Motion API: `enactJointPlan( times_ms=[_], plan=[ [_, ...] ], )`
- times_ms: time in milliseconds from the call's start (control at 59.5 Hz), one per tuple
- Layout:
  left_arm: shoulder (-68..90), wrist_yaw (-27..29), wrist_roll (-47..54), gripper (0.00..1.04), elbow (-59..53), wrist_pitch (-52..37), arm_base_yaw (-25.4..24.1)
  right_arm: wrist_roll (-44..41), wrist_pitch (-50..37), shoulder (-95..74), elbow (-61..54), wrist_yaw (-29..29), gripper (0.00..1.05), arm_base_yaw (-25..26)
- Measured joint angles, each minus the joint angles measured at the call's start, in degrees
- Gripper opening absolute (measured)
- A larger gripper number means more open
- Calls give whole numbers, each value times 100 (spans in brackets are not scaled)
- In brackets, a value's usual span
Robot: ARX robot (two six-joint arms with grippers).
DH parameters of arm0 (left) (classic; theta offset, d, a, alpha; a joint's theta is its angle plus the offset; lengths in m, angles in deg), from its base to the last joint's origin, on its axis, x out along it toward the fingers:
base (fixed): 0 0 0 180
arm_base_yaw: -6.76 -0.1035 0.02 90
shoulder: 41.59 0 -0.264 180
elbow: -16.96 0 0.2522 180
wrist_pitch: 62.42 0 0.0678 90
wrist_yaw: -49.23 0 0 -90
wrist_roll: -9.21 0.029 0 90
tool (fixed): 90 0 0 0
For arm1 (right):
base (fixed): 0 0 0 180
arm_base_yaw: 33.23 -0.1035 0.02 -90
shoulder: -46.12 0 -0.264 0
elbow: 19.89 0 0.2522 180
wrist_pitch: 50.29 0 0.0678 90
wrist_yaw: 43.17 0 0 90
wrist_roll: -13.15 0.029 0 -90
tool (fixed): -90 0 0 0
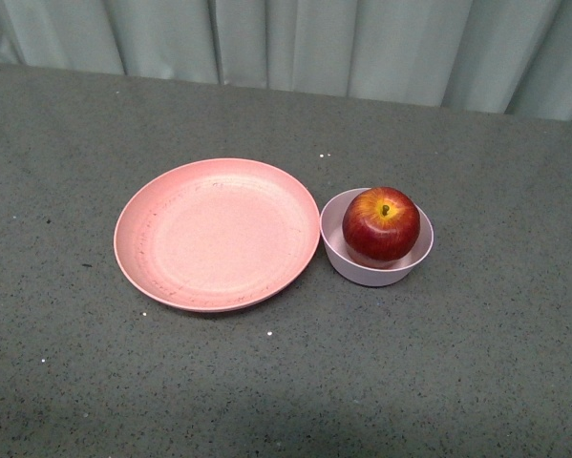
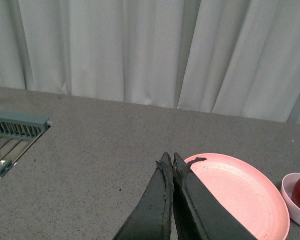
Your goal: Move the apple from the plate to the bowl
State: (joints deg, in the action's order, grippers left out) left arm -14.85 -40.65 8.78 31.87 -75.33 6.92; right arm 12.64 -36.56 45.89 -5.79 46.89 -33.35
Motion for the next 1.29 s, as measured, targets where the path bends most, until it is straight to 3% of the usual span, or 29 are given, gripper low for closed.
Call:
enactJointPlan(
  times_ms=[807, 942, 1177, 1295],
  plan=[
    [-1665, 2, -2, 4, -2, 1637, -2, 0, 0, 0, 0, 0, 95, 0],
    [-2494, -13, 2, 4, 0, 2603, 0, 0, 0, -2, 0, -2, 95, 0],
    [-2643, -13, 2, 4, 0, 2656, -2, 0, 0, -2, 0, 0, 95, 0],
    [-2647, -13, 2, 22, 0, 2658, -2, 0, 0, 0, 0, 0, 95, 0]
  ],
)
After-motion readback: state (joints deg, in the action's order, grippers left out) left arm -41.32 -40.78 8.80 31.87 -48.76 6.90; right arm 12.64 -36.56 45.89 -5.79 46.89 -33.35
